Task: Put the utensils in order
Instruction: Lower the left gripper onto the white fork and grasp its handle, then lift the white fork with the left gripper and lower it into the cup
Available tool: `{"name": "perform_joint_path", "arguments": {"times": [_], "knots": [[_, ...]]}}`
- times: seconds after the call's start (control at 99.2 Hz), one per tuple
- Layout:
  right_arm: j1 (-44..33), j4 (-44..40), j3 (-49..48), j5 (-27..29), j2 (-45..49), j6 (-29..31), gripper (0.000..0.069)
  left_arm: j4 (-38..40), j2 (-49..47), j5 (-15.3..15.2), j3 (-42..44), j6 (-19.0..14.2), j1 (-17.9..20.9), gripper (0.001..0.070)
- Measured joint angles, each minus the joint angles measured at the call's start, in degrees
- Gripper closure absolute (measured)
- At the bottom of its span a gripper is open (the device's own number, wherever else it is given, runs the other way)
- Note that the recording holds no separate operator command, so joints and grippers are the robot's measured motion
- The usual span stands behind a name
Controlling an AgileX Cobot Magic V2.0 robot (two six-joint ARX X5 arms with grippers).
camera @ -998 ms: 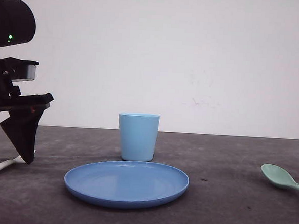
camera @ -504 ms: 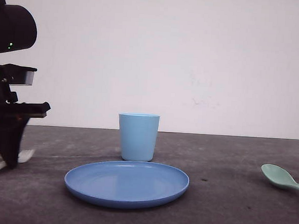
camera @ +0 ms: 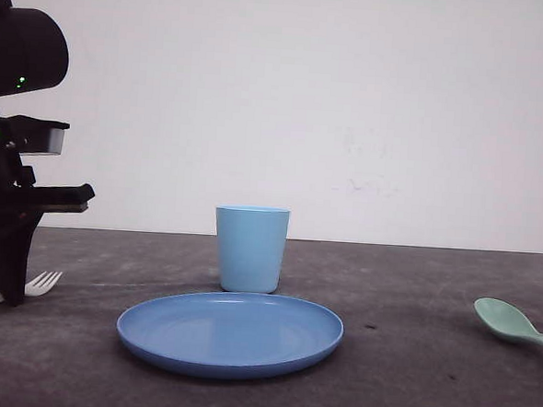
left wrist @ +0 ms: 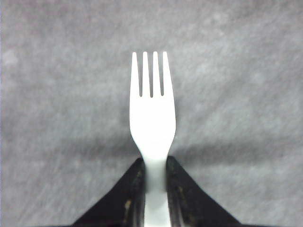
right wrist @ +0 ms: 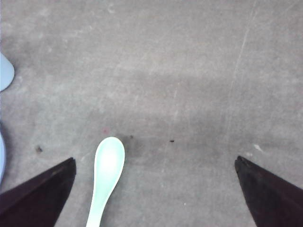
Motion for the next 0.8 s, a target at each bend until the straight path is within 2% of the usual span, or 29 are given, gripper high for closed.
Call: {"name": "perform_joint_path", "arguments": {"times": [0.242,0.413,0.575,0.797], "knots": [[0.00,-0.46,0.00,0.02,0.00,0.00,0.0012,7.61,-7.63,6.10,5.31,-0.04,-2.54,0.0667],[0.00,-0.52,0.00,0.00,0.00,0.00,0.0012,19.02,-10.25,10.40,6.75,-0.07,-5.01,0.0667],[0.00,-0.63,0.00,0.00,0.00,0.00,0.0012,32.17,-9.92,11.10,6.75,-0.07,-7.06,0.0667],[0.00,-0.70,0.00,0.00,0.00,0.00,0.0012,44.85,-6.73,11.17,6.75,0.04,-9.16,0.0667]]}}
